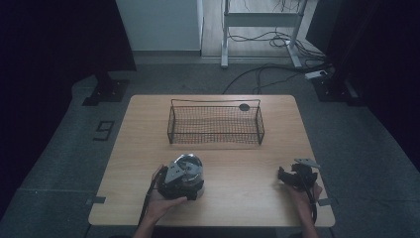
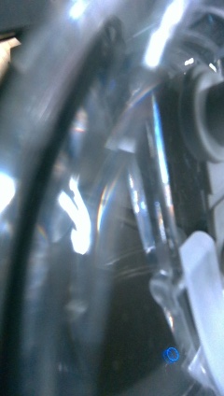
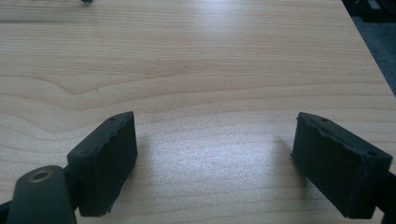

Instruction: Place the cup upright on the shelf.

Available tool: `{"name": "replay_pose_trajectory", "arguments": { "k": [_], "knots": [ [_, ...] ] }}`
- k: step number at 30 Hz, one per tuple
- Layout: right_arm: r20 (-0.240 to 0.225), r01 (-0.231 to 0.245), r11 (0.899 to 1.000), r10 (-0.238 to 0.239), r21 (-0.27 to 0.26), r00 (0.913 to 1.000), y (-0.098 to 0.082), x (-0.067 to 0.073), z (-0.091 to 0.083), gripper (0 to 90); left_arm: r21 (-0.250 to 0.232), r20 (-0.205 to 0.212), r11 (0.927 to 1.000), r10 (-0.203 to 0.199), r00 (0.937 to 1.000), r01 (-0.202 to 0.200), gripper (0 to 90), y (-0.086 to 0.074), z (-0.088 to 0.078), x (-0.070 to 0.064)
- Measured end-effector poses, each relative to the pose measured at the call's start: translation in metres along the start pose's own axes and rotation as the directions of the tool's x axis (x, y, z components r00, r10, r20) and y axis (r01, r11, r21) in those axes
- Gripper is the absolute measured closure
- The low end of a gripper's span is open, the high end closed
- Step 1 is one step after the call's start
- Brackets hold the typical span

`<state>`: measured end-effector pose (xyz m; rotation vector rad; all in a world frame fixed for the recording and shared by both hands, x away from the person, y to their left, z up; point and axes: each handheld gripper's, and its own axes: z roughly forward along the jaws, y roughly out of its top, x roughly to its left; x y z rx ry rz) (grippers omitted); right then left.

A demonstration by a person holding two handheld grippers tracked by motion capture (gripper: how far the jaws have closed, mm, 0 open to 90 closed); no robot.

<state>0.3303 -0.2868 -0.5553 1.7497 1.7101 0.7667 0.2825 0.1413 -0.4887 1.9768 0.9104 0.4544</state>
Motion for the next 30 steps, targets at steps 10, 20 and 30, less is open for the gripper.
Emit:
{"name": "replay_pose_trajectory", "arguments": {
  "k": [10,20,30],
  "knots": [
    [0.0,0.0,1.0,0.0,0.0,1.0,0.0,0.0,0.0,13.8,-0.019,-0.003,0.9998,-0.001,1.0,0.001,3.5,-0.0016,0.0004,-0.001],
    [0.0,0.0,1.0,0.0,0.0,1.0,0.0,0.0,0.0,14.0,-0.015,-0.007,0.9999,-0.003,1.0,0.003,3.5,-0.0012,-0.0002,-0.0015],
    [-0.001,0.0,1.0,0.0,-0.001,1.0,0.0,0.0,-0.0001,14.1,-0.014,-0.002,0.9999,-0.004,1.0,0.004,3.5,0.0024,-0.0042,-0.0012]
  ]
}}
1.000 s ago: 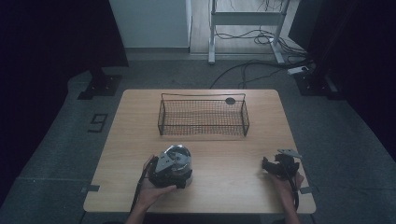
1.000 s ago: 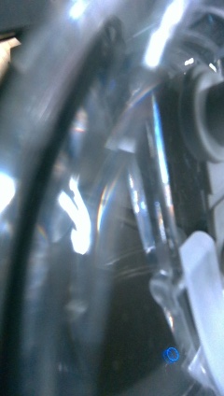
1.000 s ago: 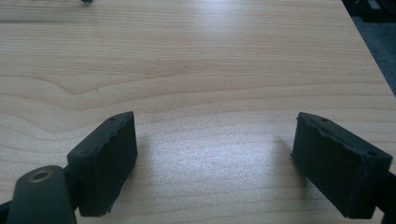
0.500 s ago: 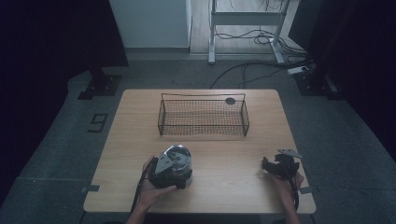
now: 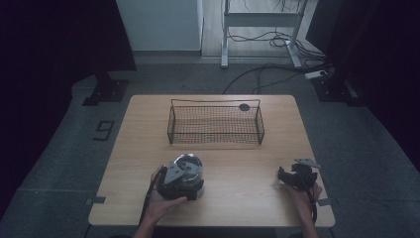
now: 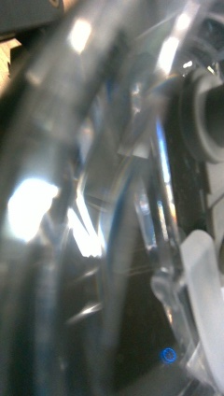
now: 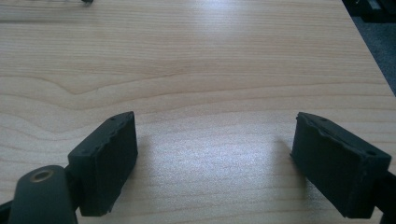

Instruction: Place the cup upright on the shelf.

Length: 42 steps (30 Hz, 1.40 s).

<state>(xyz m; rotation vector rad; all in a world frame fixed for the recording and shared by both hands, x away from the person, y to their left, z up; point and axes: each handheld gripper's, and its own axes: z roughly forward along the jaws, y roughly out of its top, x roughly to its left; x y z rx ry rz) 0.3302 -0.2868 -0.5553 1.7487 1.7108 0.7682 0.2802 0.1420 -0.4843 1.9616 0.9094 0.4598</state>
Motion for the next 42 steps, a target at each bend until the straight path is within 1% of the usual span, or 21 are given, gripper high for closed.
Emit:
{"name": "replay_pose_trajectory", "arguments": {
  "k": [3,6,9,11,12,16,25,29,31,33,42],
  "knots": [
    [0.001,-0.001,1.0,0.001,0.0,1.0,0.0,0.0,0.0,14.3,-0.004,0.005,0.9998,-0.019,0.9998,0.019,3.5,0.004,-0.002,0.001],
    [0.002,-0.002,1.0,0.002,-0.001,1.0,0.0,0.0,0.0,14.4,-0.018,0.003,0.9997,-0.013,0.9999,0.014,3.5,0.01,-0.005,0.001],
    [0.003,-0.002,1.0,0.002,-0.001,1.0,0.0,0.0,0.0,14.5,-0.032,0.018,0.9992,-0.023,0.9996,0.024,3.5,0.014,-0.008,0.003],
    [0.003,-0.002,1.0,0.002,-0.001,1.0,0.0,0.0,0.0,14.6,-0.035,0.023,0.9991,-0.022,0.9995,0.023,3.5,0.015,-0.009,0.004],
    [0.006,-0.005,1.0,0.005,-0.001,1.0,0.0,0.0,0.0,14.6,-0.037,0.02,0.9992,-0.015,0.9997,0.016,3.5,0.017,-0.01,0.004],
    [0.01,-0.006,1.0,0.006,-0.001,0.9999,0.0,0.0,0.0,14.7,-0.042,0.017,0.9991,-0.008,0.9998,0.009,3.5,0.022,-0.013,0.004],
    [0.015,-0.011,1.0,0.011,0.001,0.9998,0.0,-0.001,-0.001,14.5,-0.061,0.025,0.998,-0.01,0.9996,0.011,3.5,0.035,-0.019,0.005],
    [0.015,-0.011,1.0,0.011,0.001,0.9998,0.0,-0.001,-0.001,14.5,-0.064,0.023,0.9979,-0.01,0.9997,0.011,3.5,0.039,-0.02,0.006],
    [0.015,-0.011,1.0,0.011,-0.001,0.9998,0.0,-0.001,0.0,14.5,-0.072,0.015,0.9973,-0.016,0.9998,0.017,3.5,0.04,-0.02,0.006],
    [0.015,-0.012,1.0,0.012,0.001,0.9998,0.0,-0.001,-0.001,14.5,-0.078,0.006,0.9969,-0.014,0.9999,0.015,3.5,0.041,-0.021,0.006],
    [0.017,-0.014,1.0,0.014,0.0,0.9998,0.0,-0.001,0.0,14.5,-0.08,0.006,0.9965,-0.023,0.9997,0.024,3.5,0.047,-0.02,0.009]
  ]
}}
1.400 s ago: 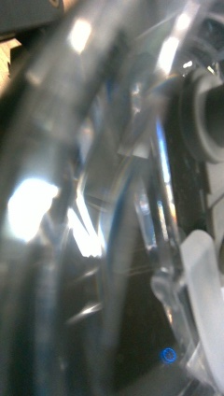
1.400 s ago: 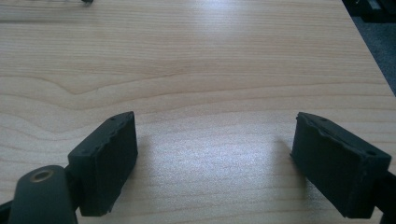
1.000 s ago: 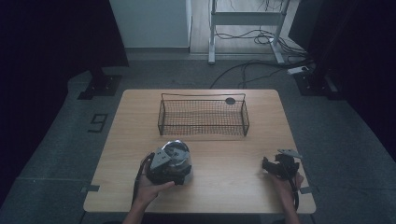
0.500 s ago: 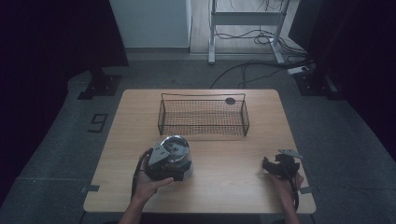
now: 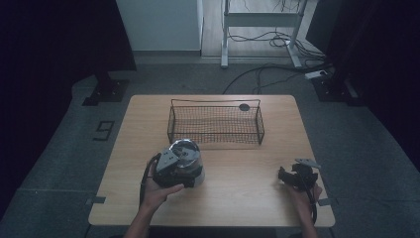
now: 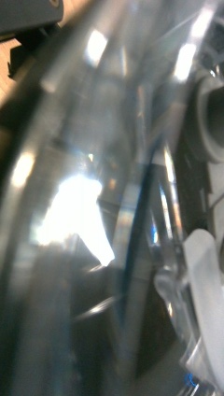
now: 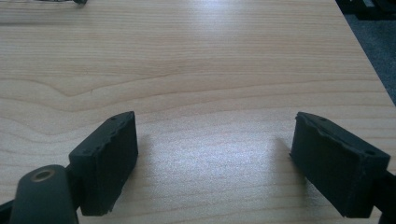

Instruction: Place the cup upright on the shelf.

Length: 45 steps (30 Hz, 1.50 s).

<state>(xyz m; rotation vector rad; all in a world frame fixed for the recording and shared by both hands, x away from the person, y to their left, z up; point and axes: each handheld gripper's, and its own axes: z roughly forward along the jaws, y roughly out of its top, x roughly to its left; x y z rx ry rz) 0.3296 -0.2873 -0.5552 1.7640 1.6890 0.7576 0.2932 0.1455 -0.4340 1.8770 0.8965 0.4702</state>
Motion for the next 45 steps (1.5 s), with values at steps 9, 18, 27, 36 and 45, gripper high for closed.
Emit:
{"name": "replay_pose_trajectory", "arguments": {
  "k": [9,18,27,36,45],
  "knots": [
    [0.001,-0.001,1.0,0.001,0.0,1.0,0.0,0.0,0.0,14.5,-0.006,-0.015,0.9999,-0.013,0.9998,0.012,3.5,0.007,0.004,0.004],
    [0.001,-0.002,1.0,0.002,0.0,1.0,0.0,0.0,0.0,14.5,-0.015,-0.027,0.9995,-0.03,0.9992,0.03,3.6,0.016,0.004,0.014],
    [0.001,-0.003,1.0,0.003,0.0,1.0,0.0,0.0,0.0,14.5,-0.028,-0.038,0.9987,-0.044,0.9983,0.043,3.5,0.023,0.006,0.023],
    [0.001,-0.003,1.0,0.003,0.0,1.0,0.0,0.0,0.0,14.5,-0.024,-0.048,0.9987,-0.047,0.9978,0.045,3.6,0.027,0.009,0.03],
    [0.002,-0.003,1.0,0.003,0.0,1.0,0.0,0.0,0.0,14.5,-0.02,-0.052,0.9986,-0.05,0.9974,0.049,3.5,0.034,0.016,0.035]
  ]
}}
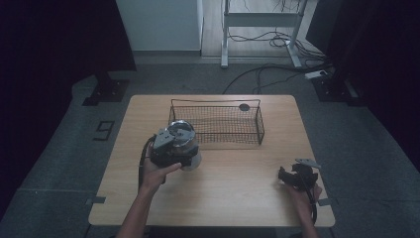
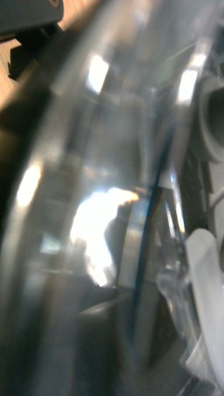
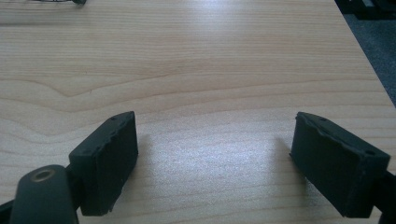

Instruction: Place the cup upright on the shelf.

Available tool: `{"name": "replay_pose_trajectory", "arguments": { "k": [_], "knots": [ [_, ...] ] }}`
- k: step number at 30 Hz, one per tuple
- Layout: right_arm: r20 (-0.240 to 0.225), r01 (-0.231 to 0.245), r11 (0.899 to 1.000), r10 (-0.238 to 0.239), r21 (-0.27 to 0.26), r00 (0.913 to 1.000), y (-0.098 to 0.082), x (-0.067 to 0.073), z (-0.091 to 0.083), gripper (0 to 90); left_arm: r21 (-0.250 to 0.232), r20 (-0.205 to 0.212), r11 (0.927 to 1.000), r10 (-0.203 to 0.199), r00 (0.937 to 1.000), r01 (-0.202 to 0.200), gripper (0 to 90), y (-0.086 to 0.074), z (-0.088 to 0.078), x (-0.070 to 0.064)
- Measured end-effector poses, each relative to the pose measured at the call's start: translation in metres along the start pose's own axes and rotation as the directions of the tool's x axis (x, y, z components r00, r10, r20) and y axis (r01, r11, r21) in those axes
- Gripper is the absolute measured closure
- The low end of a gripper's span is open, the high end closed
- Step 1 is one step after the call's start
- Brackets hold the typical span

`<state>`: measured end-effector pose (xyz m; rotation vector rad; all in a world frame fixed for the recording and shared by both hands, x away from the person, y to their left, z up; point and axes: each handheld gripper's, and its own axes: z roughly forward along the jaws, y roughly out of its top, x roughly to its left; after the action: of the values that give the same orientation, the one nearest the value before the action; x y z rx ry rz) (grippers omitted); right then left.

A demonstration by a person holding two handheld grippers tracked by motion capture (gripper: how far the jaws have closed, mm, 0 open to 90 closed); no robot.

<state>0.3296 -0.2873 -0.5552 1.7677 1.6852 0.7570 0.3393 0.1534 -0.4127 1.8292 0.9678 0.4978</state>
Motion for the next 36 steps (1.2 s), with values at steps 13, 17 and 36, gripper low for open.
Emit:
{"name": "replay_pose_trajectory", "arguments": {
  "k": [13,17,36],
  "knots": [
    [0.001,-0.001,1.0,0.001,-0.001,1.0,0.0,0.0,0.0,14.6,-0.012,-0.013,0.9999,-0.005,0.9999,0.005,3.6,0.015,0.002,0.005],
    [0.001,0.0,1.0,0.001,-0.001,1.0,0.0,0.0,0.0,14.6,-0.017,-0.014,0.9998,-0.011,0.9998,0.011,3.6,0.019,0.003,0.007],
    [0.003,-0.003,1.0,0.003,-0.001,1.0,0.0,0.0,0.0,14.6,-0.014,-0.039,0.9998,-0.017,0.9991,0.017,3.6,0.033,0.011,0.017]
  ]
}}
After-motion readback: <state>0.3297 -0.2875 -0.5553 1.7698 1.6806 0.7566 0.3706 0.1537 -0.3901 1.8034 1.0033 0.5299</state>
